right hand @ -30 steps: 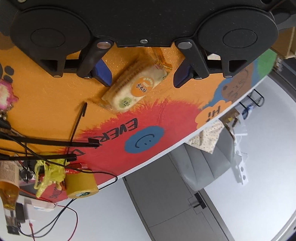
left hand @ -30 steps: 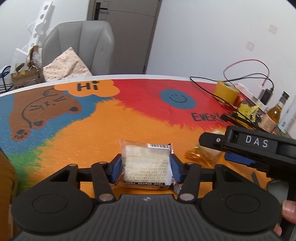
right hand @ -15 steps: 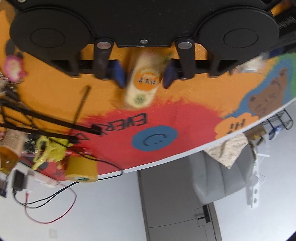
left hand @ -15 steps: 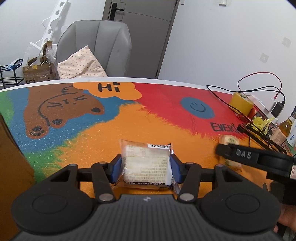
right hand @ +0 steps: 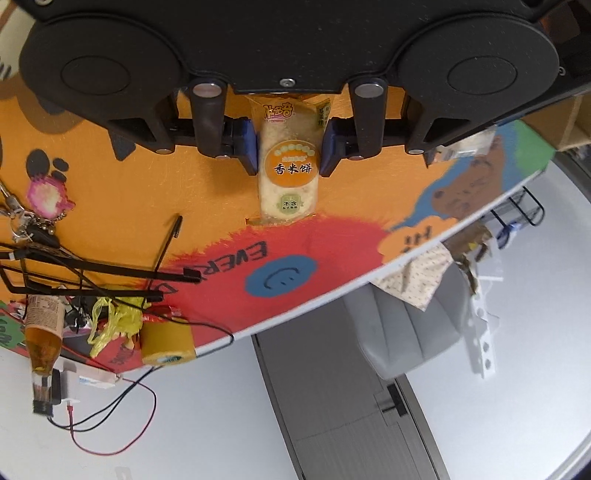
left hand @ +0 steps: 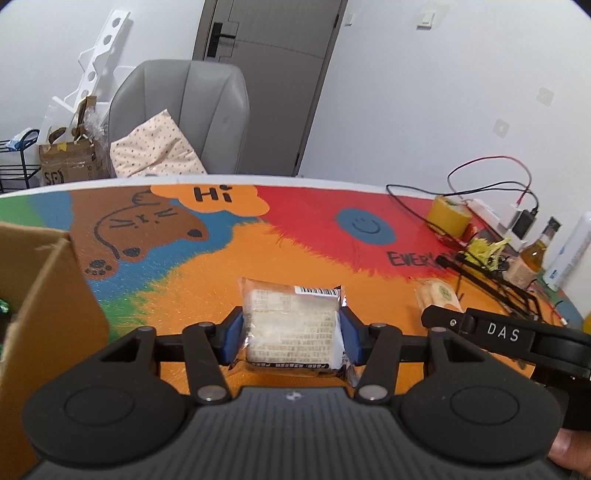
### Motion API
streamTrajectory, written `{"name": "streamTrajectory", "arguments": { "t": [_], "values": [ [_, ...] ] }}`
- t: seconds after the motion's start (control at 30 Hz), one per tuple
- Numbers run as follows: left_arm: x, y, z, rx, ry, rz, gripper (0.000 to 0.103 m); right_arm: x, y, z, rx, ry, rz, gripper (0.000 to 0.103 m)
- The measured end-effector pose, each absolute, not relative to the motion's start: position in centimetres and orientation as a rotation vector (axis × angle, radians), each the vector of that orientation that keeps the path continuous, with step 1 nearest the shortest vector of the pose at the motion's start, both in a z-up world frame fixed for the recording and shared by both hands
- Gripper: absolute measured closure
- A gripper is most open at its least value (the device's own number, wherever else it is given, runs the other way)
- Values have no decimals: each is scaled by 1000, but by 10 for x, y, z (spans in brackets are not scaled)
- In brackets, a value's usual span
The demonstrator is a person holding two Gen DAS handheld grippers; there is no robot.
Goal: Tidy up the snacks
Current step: 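Carry the cake pack and bread roll over the box with both grippers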
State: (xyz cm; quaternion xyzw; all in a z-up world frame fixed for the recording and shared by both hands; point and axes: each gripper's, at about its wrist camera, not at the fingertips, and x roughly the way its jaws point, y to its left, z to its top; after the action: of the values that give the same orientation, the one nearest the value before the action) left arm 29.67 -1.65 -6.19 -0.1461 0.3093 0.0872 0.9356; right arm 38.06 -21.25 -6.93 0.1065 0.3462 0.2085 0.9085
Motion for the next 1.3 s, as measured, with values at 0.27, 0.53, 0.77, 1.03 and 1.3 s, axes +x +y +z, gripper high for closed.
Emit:
{"name": "streamTrajectory", "arguments": {
  "t": [0.27, 0.53, 0.77, 1.03, 1.3],
  "values": [
    [259, -12, -37, -302, 586, 174, 50, 345, -211, -46, 236, 672, 458, 70],
    [224, -5, -19, -303, 546, 173, 50, 315, -202, -29, 229, 640, 487, 70],
    [197, 9, -7, -311, 514, 187, 50, 291, -191, -15, 228, 615, 518, 70],
    [160, 35, 5, -325, 485, 218, 50, 263, -168, -4, 217, 595, 566, 70],
    [130, 66, 8, -342, 480, 279, 50, 244, -140, 4, 199, 586, 632, 70]
  ]
}}
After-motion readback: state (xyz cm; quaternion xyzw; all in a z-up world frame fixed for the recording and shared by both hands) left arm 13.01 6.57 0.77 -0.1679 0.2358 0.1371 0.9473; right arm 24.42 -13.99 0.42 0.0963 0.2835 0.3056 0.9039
